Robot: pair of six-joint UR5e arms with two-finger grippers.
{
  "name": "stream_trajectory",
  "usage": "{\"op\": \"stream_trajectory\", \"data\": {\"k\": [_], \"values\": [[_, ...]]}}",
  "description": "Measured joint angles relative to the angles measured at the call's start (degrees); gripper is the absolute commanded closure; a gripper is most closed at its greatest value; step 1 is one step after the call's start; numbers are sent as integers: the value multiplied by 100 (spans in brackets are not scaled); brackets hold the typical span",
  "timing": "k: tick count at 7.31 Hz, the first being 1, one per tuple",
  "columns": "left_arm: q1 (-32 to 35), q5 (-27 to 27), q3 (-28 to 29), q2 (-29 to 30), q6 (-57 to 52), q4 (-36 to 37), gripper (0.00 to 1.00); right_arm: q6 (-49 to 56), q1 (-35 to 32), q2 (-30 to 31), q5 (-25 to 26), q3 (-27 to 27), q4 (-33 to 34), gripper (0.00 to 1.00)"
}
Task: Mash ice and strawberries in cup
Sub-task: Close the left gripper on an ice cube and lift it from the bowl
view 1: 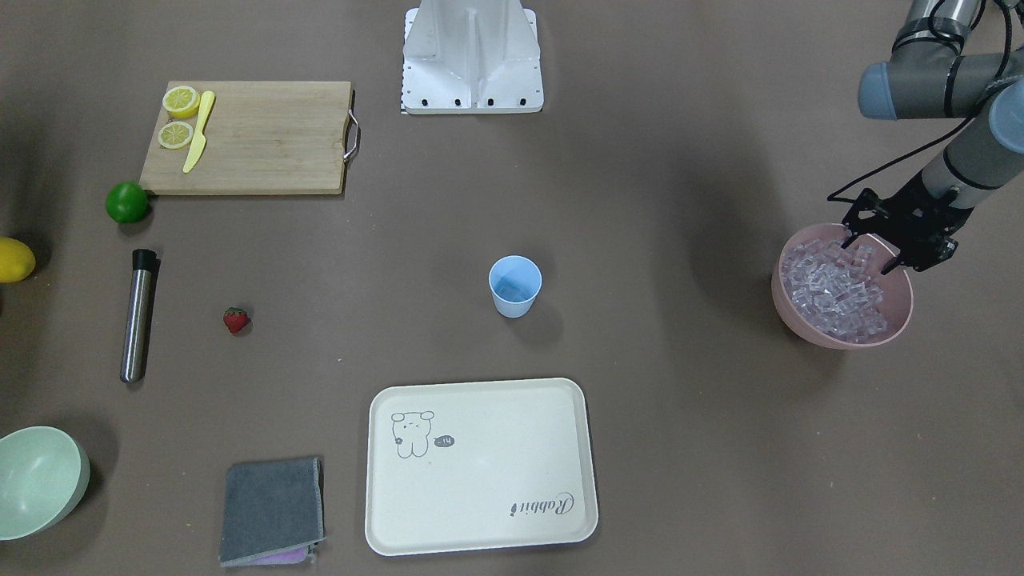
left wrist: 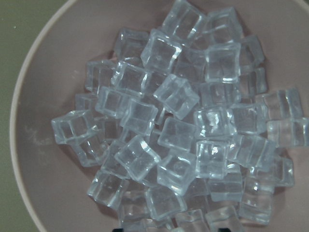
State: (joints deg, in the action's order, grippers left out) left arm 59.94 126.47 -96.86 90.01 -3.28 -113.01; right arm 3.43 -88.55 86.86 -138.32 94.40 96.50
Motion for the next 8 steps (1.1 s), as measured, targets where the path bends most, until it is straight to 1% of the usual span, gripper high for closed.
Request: {"op": "stream_trajectory", "data": {"k": [5, 6, 8], "values": [[18, 36, 15, -26, -51, -4, 34, 0, 5, 14, 33, -16, 0, 0], [18, 34, 20, -27, -47, -5, 47, 0, 5, 15, 39, -18, 0, 0], [18, 28, 26, -26, -35, -5, 68, 0, 11, 15, 41, -18, 0, 0]]}}
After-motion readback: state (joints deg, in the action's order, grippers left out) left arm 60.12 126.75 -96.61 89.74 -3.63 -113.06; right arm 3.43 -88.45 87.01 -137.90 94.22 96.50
